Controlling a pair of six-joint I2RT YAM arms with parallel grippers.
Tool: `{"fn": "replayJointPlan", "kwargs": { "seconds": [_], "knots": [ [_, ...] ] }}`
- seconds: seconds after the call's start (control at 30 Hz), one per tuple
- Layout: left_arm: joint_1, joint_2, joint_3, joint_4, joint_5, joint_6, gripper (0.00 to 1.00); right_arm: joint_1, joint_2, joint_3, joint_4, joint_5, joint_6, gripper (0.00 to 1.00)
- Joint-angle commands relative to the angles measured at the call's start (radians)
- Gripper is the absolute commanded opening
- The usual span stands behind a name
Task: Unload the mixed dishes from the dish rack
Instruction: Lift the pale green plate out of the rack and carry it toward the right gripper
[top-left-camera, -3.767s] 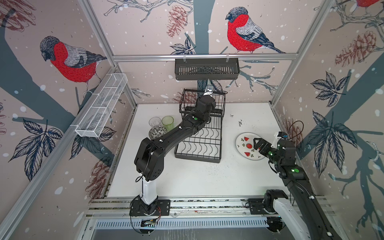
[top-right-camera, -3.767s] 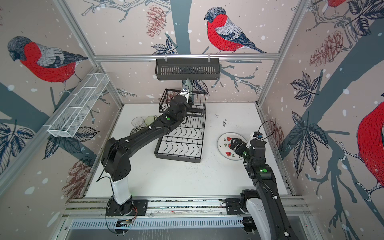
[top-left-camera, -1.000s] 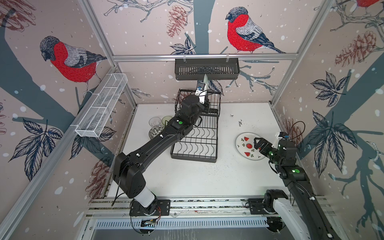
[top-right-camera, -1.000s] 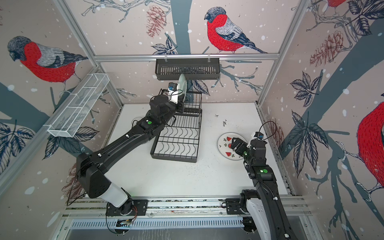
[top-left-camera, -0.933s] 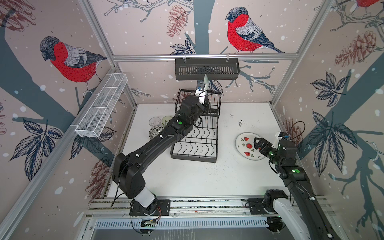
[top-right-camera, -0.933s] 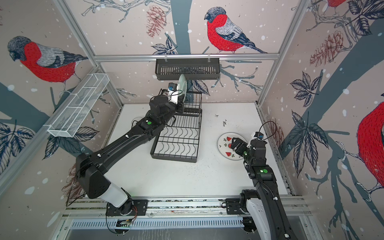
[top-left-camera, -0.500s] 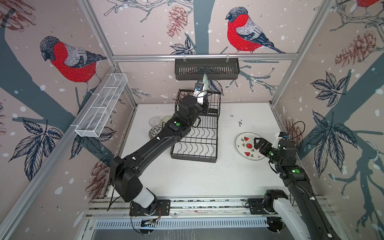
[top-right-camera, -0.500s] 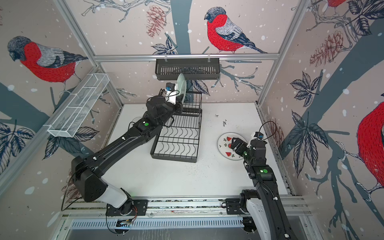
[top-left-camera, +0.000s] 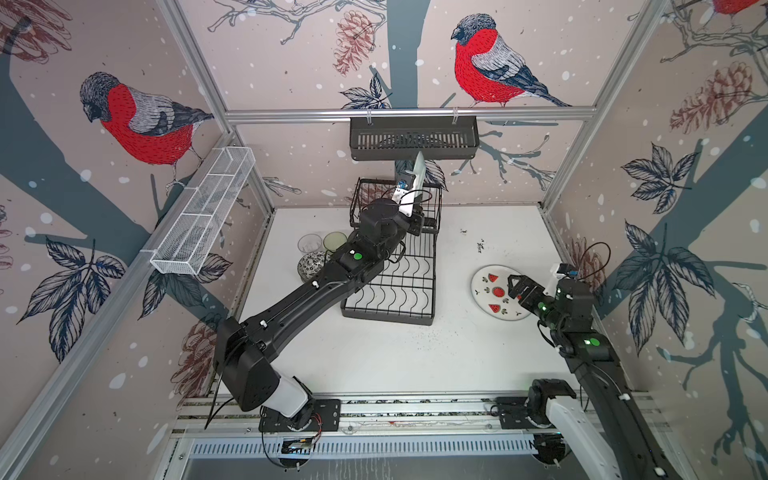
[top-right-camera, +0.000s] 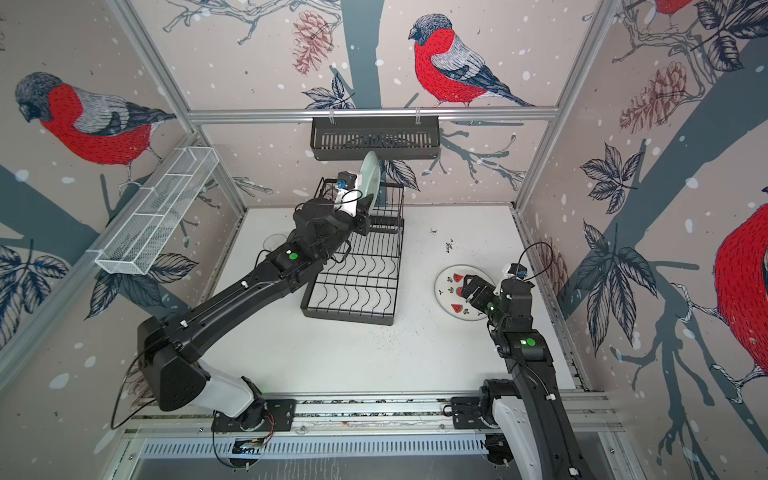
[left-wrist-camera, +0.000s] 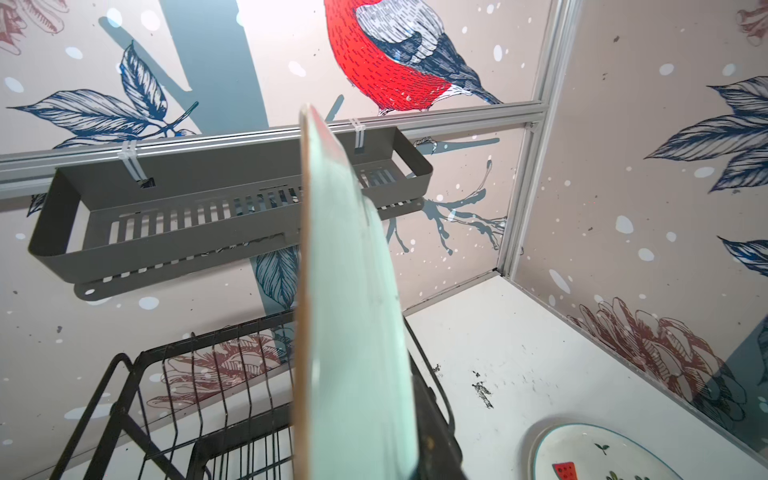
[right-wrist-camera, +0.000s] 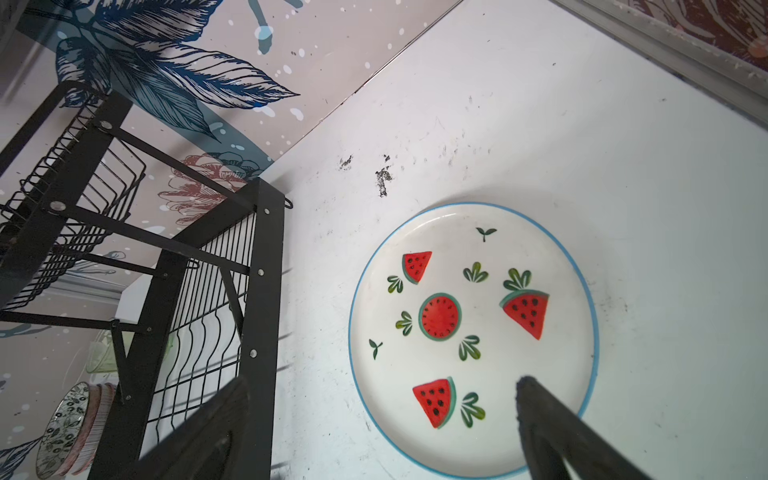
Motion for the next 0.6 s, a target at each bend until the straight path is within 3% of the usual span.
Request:
{"fn": "replayJointPlan", "kwargs": {
  "seconds": [0.0,0.4,0.57],
  "knots": [
    [-0.038,-0.029,-0.02,0.167,0.023,0.05,0.0,0.001,0.0,0.011,0.013,-0.026,0.018,0.99],
    [-0.175,-0.052,-0.069,0.183,0.066,0.029,0.0,0.001,0.013,0.023,0.004,-0.044,0.052,0.99],
    [-0.242,-0.034,-0.121,0.231,0.026,0.042,0.0,-0.006,0.003,0.032,-0.02,-0.053,0.066,1.0]
  ]
}}
